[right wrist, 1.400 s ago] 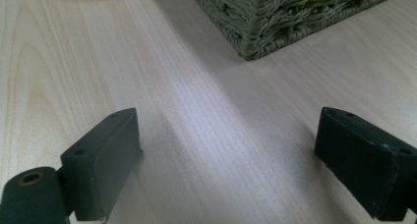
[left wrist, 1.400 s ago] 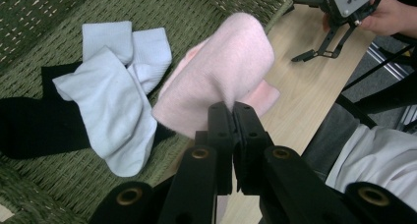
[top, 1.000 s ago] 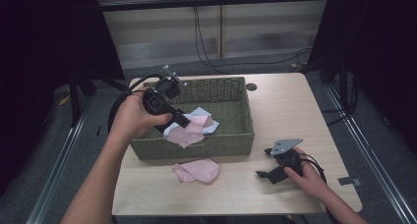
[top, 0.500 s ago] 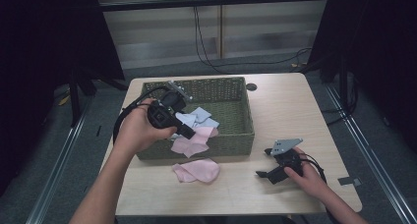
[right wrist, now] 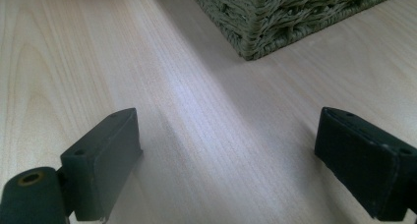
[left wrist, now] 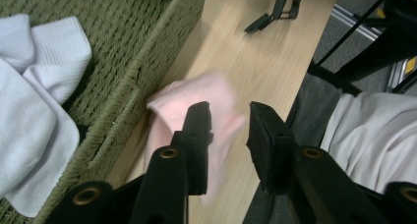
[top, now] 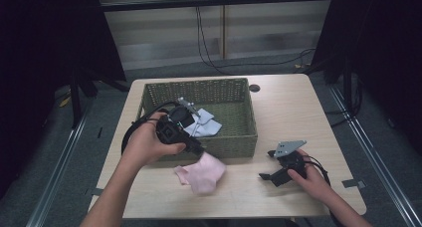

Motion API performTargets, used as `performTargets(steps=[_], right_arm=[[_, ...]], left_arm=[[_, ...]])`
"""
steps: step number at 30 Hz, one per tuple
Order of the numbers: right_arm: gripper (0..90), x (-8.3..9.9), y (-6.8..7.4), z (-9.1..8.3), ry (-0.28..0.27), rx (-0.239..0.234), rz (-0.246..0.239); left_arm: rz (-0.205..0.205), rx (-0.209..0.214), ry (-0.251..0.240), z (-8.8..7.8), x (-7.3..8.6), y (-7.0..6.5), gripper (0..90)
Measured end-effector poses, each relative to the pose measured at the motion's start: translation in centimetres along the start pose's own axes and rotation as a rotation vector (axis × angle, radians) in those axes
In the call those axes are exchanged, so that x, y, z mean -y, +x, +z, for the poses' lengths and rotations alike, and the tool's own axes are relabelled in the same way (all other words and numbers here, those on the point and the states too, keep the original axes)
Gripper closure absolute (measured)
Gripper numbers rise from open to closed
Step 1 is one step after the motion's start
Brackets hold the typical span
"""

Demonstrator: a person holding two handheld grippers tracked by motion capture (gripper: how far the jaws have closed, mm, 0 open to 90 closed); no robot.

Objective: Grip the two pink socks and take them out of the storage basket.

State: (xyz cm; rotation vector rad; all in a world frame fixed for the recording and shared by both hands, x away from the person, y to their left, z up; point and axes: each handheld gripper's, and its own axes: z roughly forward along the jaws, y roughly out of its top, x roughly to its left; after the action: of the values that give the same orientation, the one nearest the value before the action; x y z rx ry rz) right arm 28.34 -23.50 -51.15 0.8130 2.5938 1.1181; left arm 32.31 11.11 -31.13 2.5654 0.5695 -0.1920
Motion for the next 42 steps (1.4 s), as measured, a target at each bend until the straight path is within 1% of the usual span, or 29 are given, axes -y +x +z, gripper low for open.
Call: performTargets(steps=[1,3,4,5,7,8,9,10,11,12,14,15,16,17,19,21,22,23,26,27,28,31,32,34,35,36,39,41,42], right_arm=[[9.3,0.0,0.0,0.0,0.000,-0.001,0.000],[9.3,0.0,0.0,0.0,0.001,-0.001,0.001],[9.3,0.0,0.0,0.0,0.003,-0.003,0.004],[9.3,0.0,0.0,0.0,0.001,-0.001,0.002],[9.3,0.0,0.0,0.0,0.003,-0.003,0.004],[9.3,0.0,0.0,0.0,0.000,0.000,0.000],[9.3,0.0,0.0,0.0,0.000,0.000,0.000],[9.3,0.0,0.0,0.0,0.000,0.000,0.000],[9.3,0.0,0.0,0.0,0.000,0.000,0.000],[9.3,0.0,0.0,0.0,0.002,-0.002,0.003],[9.3,0.0,0.0,0.0,0.000,-0.001,0.001],[9.3,0.0,0.0,0.0,0.002,-0.002,0.003],[9.3,0.0,0.0,0.0,0.003,-0.003,0.004],[9.3,0.0,0.0,0.0,0.000,0.000,0.000],[9.3,0.0,0.0,0.0,-0.001,-0.002,0.001],[9.3,0.0,0.0,0.0,0.000,0.000,0.001],[9.3,0.0,0.0,0.0,0.000,0.000,0.000],[9.3,0.0,0.0,0.0,0.000,-0.001,0.001],[9.3,0.0,0.0,0.0,0.001,0.000,0.001],[9.3,0.0,0.0,0.0,0.002,-0.002,0.003],[9.3,0.0,0.0,0.0,0.000,0.000,0.000],[9.3,0.0,0.0,0.0,0.000,0.000,0.000],[9.3,0.0,0.0,0.0,0.000,-0.001,0.001],[9.3,0.0,0.0,0.0,0.000,0.000,0.000],[9.3,0.0,0.0,0.0,0.000,0.000,0.001],[9.3,0.0,0.0,0.0,0.000,0.000,0.000],[9.3,0.0,0.0,0.0,0.000,0.000,0.001],[9.3,0.0,0.0,0.0,-0.002,-0.003,0.001],[9.3,0.0,0.0,0.0,0.001,-0.004,0.004]], left_arm=[[0.006,-0.008,0.003,0.1,0.2,0.2,64.7],[-0.014,-0.032,-0.012,0.5,0.8,0.7,61.5],[-0.017,-0.034,-0.016,0.6,1.0,0.8,60.1],[-0.035,-0.040,-0.029,0.8,1.3,0.9,58.2],[-0.034,-0.043,-0.032,1.3,2.0,1.3,55.4],[-0.044,-0.059,-0.042,1.6,2.3,1.5,53.0],[-0.045,-0.073,-0.034,1.8,2.6,1.6,51.1],[-0.042,-0.074,-0.032,2.1,2.9,1.8,49.8],[-0.054,-0.068,-0.044,2.4,3.2,2.0,48.3],[-0.061,-0.072,-0.051,2.7,3.5,2.0,46.5],[-0.046,-0.077,-0.045,3.3,4.1,2.2,44.5],[-0.062,-0.073,-0.058,3.6,4.4,2.2,43.1],[-0.066,-0.067,-0.061,3.9,4.7,2.4,42.1],[-0.074,-0.068,-0.073,4.2,4.9,2.4,40.8],[-0.077,-0.077,-0.081,4.6,5.4,2.6,37.4],[-0.085,-0.080,-0.098,4.8,5.8,2.7,36.0],[-0.076,-0.082,-0.103,4.9,5.9,2.8,35.7],[-0.077,-0.089,-0.114,5.0,6.1,2.8,35.3],[-0.077,-0.103,-0.115,5.6,6.8,2.9,33.5],[-0.083,-0.101,-0.120,5.7,7.0,2.9,32.7],[-0.076,-0.099,-0.120,5.8,7.3,2.9,32.4],[-0.079,-0.101,-0.130,6.1,8.0,3.1,32.1],[-0.091,-0.093,-0.147,6.2,8.3,3.1,31.9],[-0.090,-0.087,-0.163,6.5,8.8,3.3,30.8],[-0.097,-0.087,-0.167,6.6,8.9,3.3,30.7],[-0.095,-0.093,-0.164,6.7,9.2,3.5,30.5],[-0.118,-0.077,-0.182,7.1,9.8,3.8,30.1],[-0.125,-0.080,-0.184,7.2,10.3,4.1,30.1],[-0.118,-0.081,-0.178,7.3,10.4,4.2,30.1]])
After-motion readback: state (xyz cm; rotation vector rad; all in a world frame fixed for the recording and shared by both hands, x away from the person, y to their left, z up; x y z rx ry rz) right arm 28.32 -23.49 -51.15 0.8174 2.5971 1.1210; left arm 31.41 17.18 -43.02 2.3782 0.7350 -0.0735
